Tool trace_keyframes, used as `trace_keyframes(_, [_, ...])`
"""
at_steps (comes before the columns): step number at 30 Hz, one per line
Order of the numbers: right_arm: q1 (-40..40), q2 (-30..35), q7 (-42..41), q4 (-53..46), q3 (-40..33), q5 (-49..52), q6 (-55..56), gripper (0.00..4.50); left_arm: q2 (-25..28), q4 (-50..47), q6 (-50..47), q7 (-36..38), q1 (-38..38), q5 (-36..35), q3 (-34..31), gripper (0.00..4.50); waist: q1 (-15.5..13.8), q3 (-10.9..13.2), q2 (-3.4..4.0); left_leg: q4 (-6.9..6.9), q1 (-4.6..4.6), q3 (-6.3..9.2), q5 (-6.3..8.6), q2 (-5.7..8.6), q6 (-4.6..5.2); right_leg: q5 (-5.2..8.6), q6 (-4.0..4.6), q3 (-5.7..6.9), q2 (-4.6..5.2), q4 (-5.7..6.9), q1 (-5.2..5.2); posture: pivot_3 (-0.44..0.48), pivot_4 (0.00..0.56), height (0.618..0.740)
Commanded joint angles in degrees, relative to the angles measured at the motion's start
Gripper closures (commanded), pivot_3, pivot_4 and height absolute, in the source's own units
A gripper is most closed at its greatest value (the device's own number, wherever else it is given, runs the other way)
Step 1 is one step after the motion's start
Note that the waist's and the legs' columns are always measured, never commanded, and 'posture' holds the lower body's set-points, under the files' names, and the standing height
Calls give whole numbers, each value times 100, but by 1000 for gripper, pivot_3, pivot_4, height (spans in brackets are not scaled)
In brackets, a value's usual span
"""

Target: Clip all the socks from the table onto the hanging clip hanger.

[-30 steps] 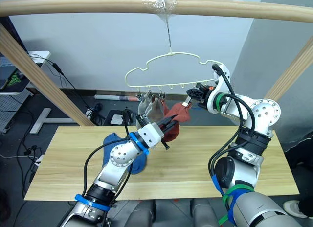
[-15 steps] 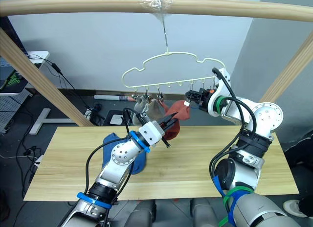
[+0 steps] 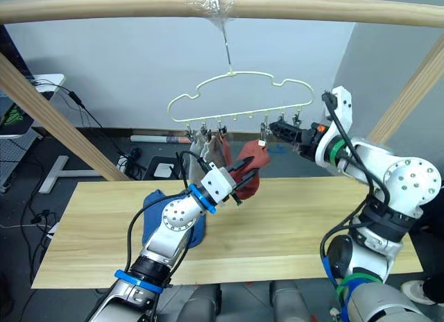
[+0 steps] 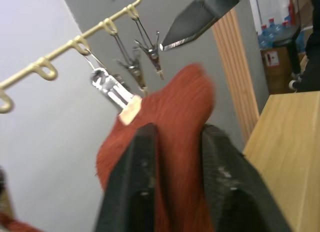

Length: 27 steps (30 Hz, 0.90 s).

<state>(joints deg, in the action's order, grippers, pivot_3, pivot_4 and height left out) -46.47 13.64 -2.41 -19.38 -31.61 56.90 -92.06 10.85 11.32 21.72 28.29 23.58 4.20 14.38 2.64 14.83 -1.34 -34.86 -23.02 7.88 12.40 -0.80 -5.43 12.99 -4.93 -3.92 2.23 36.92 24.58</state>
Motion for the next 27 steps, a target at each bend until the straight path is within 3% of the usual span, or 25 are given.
trace_keyframes(1, [93, 77, -144, -476, 91, 189, 131, 0, -70, -90, -67, 64, 74, -192, -32, 2149, 58, 0, 0, -2, 1, -2, 0, 0, 0, 0, -1, -1, 0, 3, 0, -9, 220, 740])
trace_keyframes(3, [505, -29, 23, -896, 367, -115, 582, 0, -17, -129, -335, 104, 58, -380, -196, 1640, 64, 0, 0, -2, 4, -2, -1, 0, 1, -1, -2, -1, 0, 4, 0, -21, 224, 740])
trace_keyframes(7, [1564, 704, -59, -1719, 2229, -1761, 2379, 0, 194, -716, -1426, 129, -138, -981, -719, 588, 95, 0, 0, 0, 3, -1, -2, -3, 2, 1, -4, -1, -4, 2, 3, -17, 226, 740])
trace_keyframes(9, [1843, 402, 245, -1673, 2541, -2260, 3080, 0, 506, -1156, -1738, 416, -312, -1194, -832, 42, 149, 0, 0, 1, -1, -11, -1, -3, 1, 2, -7, -8, -3, 3, 13, 4, 229, 740])
trace_keyframes(13, [2040, 276, 363, -1410, 3229, -3231, 4125, 1240, 941, -1944, -2308, 641, -566, -1530, -1056, 0, 169, 2, 2, 2, -1, -11, -2, -7, 0, 1, -8, -8, -6, 8, 19, 23, 231, 740])
trace_keyframes(17, [2084, 33, 462, -984, 3552, -3892, 4943, 1240, 1242, -2869, -2945, 651, -787, -1855, -1264, 0, 159, 3, 0, 2, -1, -11, -2, -7, 0, 1, -9, -9, -5, 5, 19, 32, 233, 740])
trace_keyframes(19, [2061, -142, 467, -793, 3573, -4034, 5170, 1572, 1314, -3101, -3163, 591, -792, -1931, -1337, 0, 134, 3, 0, 2, -2, -9, -2, -8, 0, 1, -8, -8, -6, 5, 19, 42, 237, 740])
trace_keyframes(23, [1989, -280, 367, -511, 3674, -4329, 5443, 2858, 1371, -3352, -3469, 515, -739, -2014, -1414, 0, 62, 4, 1, 2, -2, -11, -2, -7, 0, 1, -8, -9, -5, 2, 19, 51, 242, 740])
trace_keyframes(27, [1768, -459, 373, -53, 3649, -4577, 5807, 2858, 1361, -3535, -3689, 431, -669, -2062, -1416, 0, 56, 6, 0, 3, -2, -10, -2, -7, 0, 2, -6, -9, -5, 3, 19, 76, 249, 740])
